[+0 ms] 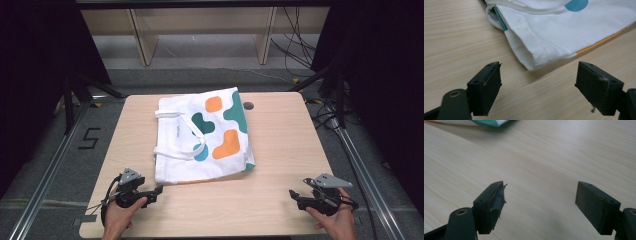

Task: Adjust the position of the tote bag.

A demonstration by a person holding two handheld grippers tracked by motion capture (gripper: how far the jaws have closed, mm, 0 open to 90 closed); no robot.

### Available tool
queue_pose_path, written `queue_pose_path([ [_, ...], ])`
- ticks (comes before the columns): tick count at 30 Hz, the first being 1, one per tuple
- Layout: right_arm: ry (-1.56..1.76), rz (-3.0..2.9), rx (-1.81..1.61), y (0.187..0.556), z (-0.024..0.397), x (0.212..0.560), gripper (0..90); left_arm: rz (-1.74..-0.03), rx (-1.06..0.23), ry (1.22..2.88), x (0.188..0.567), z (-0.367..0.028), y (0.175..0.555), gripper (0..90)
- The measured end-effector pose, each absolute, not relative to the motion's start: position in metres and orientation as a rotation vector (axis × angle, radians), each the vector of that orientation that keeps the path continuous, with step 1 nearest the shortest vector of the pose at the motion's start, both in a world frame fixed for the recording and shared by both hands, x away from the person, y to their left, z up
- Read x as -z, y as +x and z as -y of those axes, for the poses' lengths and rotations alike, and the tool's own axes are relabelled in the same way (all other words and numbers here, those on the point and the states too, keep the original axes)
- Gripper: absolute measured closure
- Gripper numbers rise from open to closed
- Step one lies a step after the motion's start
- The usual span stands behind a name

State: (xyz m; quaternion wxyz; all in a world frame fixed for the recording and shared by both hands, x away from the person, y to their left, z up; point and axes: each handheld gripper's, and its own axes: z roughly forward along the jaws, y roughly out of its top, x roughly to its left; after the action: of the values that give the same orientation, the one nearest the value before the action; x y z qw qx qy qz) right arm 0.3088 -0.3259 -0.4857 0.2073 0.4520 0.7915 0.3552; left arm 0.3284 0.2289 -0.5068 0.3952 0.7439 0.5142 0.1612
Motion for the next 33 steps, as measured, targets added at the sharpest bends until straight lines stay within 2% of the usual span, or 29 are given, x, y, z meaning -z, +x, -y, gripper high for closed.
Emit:
queue_pose_path([
  [9, 1.256, -2.205, -0.991, 0.309, 0.327, 0.487, 25.2, -1.283, -0.409, 1.905, 0.504, -0.229, 0.329, 22.1],
  [13, 1.278, -2.203, -0.986, 0.310, 0.327, 0.488, 25.3, -1.296, -0.339, 1.826, 0.506, -0.225, 0.331, 26.2],
  [16, 1.285, -2.215, -0.992, 0.311, 0.327, 0.490, 25.7, -1.278, -0.348, 1.869, 0.504, -0.224, 0.333, 28.5],
  [23, 1.268, -2.202, -0.972, 0.312, 0.327, 0.489, 26.8, -1.293, -0.354, 1.833, 0.503, -0.219, 0.340, 31.5],
  [25, 1.244, -2.229, -0.971, 0.313, 0.328, 0.490, 26.8, -1.296, -0.345, 1.900, 0.503, -0.222, 0.343, 31.8],
  [28, 1.281, -2.207, -0.983, 0.312, 0.326, 0.491, 26.9, -1.312, -0.334, 1.851, 0.505, -0.219, 0.346, 35.4],
  [33, 1.256, -2.235, -0.963, 0.314, 0.327, 0.491, 27.4, -1.294, -0.339, 1.915, 0.506, -0.218, 0.354, 40.2],
])
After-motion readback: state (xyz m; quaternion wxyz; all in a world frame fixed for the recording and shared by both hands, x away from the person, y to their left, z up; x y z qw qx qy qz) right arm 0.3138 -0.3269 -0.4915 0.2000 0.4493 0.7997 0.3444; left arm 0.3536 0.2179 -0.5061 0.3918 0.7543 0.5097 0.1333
